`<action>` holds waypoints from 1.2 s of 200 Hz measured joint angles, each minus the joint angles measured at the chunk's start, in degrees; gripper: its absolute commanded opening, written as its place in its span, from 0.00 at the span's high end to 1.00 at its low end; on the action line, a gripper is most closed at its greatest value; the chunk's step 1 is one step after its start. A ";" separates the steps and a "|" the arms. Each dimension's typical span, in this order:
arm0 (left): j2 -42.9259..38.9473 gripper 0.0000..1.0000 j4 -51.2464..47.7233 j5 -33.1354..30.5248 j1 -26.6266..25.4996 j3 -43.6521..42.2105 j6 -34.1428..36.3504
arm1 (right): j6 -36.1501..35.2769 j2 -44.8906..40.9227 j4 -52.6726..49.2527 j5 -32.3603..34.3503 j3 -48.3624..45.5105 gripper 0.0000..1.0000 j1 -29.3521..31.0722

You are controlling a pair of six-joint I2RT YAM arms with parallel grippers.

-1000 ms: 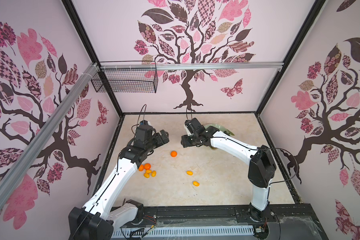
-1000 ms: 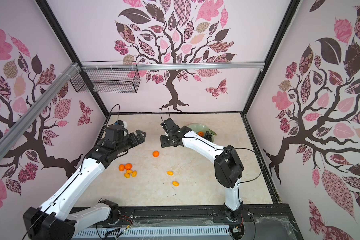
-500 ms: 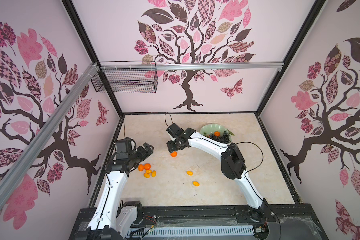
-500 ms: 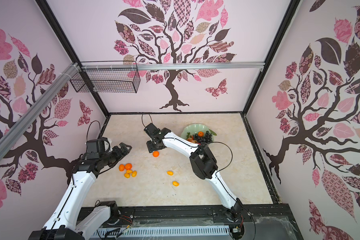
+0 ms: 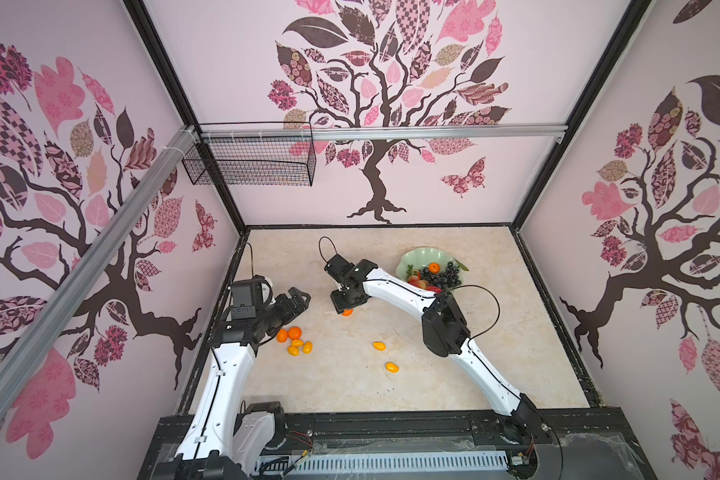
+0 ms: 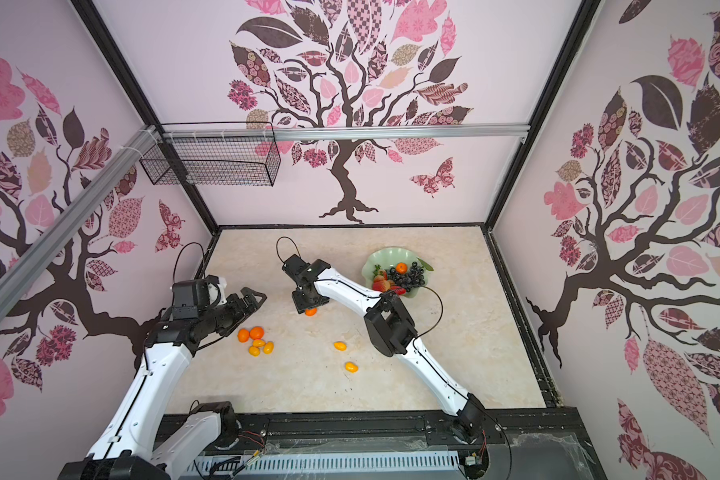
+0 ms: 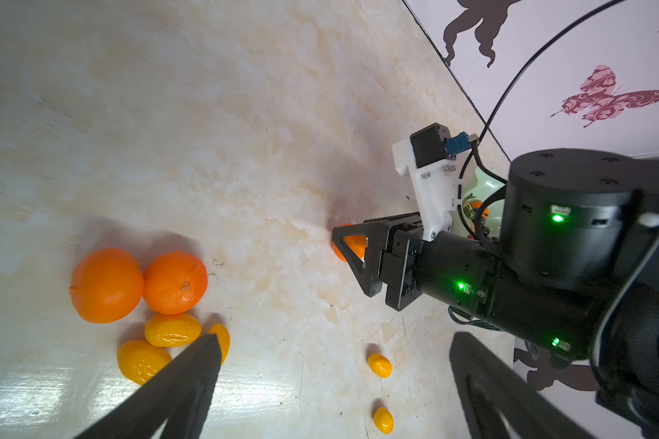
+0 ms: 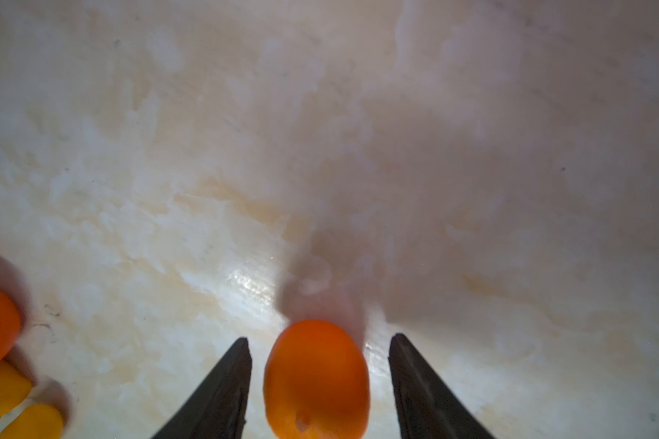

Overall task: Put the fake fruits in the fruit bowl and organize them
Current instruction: 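Lower the right gripper and close it on the small tangerine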

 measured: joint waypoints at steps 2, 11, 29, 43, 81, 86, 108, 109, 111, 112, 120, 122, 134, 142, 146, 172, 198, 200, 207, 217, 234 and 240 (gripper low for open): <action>0.00 0.02 0.00 0.02 0.02 0.00 0.02 | -0.04 0.09 -0.22 0.00 0.11 0.40 0.00; 0.00 0.02 0.00 0.11 0.02 0.00 0.17 | -0.17 0.35 -0.74 0.00 0.39 0.41 0.00; 0.11 0.02 0.00 0.15 0.02 -0.02 0.42 | -0.44 0.42 -1.49 0.00 0.44 0.42 -0.02; 0.22 0.02 0.02 0.15 0.02 -0.04 0.52 | -0.59 0.42 -1.66 0.00 0.46 0.44 -0.02; 0.50 0.02 0.04 0.31 0.02 -0.07 0.57 | -0.81 0.42 -2.25 0.00 0.46 0.48 0.00; 0.55 0.02 0.04 0.37 0.02 -0.07 0.57 | -0.81 0.42 -2.34 0.00 0.46 0.49 0.00; 0.59 0.02 0.04 0.46 0.02 -0.24 0.59 | -0.81 0.42 -2.47 0.00 0.46 0.51 0.00; 0.59 0.02 0.04 0.46 0.02 -0.26 0.59 | -0.79 0.42 -2.47 0.00 0.46 0.51 0.00; 0.59 0.02 0.04 0.48 0.02 -0.28 0.59 | -0.79 0.42 -2.47 -0.02 0.46 0.51 0.00; 0.59 0.02 0.04 0.48 0.02 -0.31 0.59 | -0.79 0.42 -2.47 0.00 0.46 0.51 0.00; 0.59 0.02 -0.02 0.50 0.02 -0.33 0.61 | -0.79 0.42 -2.49 0.00 0.46 0.52 0.00; 0.59 0.02 -0.02 0.52 0.02 -0.33 0.61 | -0.79 0.42 -2.49 -0.02 0.46 0.52 0.00; 0.57 0.02 0.04 0.55 0.02 -0.33 0.61 | -0.79 0.42 -2.47 -0.02 0.46 0.52 0.00; 0.57 0.02 0.02 0.55 0.02 -0.33 0.63 | -0.79 0.42 -2.47 0.00 0.46 0.53 0.00; 0.57 0.02 0.02 0.55 0.02 -0.33 0.66 | -0.79 0.39 -2.47 -0.02 0.46 0.53 0.00; 0.57 0.02 0.02 0.63 0.02 -0.33 0.92 | -0.66 0.39 -2.47 -0.04 0.46 0.54 0.00; 0.42 0.02 0.33 1.88 0.02 -0.33 1.46 | -0.02 0.20 -1.97 -1.62 0.20 0.54 -0.02; 0.39 0.02 0.37 1.97 0.02 -0.33 1.51 | -0.02 0.17 -1.88 -1.79 0.15 0.54 -0.02; 0.02 0.02 0.72 2.36 0.02 -0.33 1.55 | 0.39 -0.11 -1.09 -2.49 -0.42 0.55 -0.02; -0.70 0.02 1.31 2.84 0.02 -0.33 1.55 | 0.94 -1.18 0.33 -3.43 -2.56 0.55 0.00; -2.27 0.02 2.36 3.48 0.00 -0.33 1.55 | 1.95 -4.15 2.29 -5.07 -7.56 0.55 -0.02; -2.71 0.02 2.69 3.58 -0.07 -0.33 1.53 | 2.25 -5.31 3.10 -5.62 -9.22 0.56 -0.02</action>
